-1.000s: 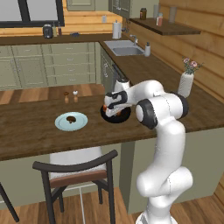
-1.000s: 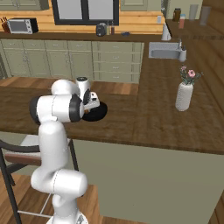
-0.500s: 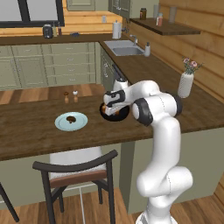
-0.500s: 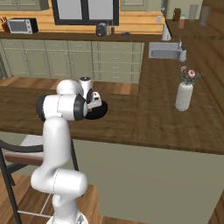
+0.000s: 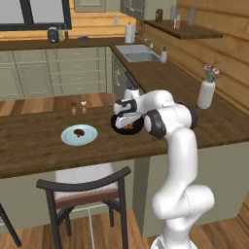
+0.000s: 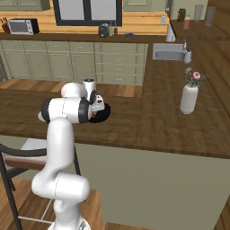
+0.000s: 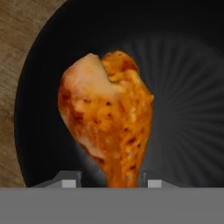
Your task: Pick the chicken drumstick and mushroom from their plates and place them in the bowl. Then put the bowl in the fridge.
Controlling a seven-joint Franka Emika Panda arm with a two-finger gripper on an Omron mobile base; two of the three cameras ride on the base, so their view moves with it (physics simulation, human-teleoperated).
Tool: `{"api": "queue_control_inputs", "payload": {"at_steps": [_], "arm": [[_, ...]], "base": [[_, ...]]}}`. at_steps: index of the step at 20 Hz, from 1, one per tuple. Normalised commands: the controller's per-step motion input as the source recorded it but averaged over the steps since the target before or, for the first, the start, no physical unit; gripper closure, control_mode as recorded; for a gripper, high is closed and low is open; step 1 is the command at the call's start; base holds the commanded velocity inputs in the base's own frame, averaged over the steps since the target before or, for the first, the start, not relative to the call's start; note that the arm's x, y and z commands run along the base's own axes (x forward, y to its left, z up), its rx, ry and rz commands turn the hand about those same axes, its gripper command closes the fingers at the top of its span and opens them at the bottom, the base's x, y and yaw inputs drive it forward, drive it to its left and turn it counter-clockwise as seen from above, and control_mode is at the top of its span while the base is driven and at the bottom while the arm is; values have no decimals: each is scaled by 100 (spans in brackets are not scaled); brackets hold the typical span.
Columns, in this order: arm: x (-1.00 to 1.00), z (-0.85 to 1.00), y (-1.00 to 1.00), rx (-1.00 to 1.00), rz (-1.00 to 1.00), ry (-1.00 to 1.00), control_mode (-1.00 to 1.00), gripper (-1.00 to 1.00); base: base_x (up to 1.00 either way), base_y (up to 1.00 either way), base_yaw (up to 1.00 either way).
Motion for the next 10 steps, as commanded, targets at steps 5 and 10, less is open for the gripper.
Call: {"api": "queue_control_inputs", "payload": {"at_steps": [5, 10], "arm": [[0, -3, 1, 0, 0, 1, -100, -100], [-14, 66, 20, 0, 2, -1, -100, -100]], "base": [[0, 0, 0], [0, 0, 0]]}}
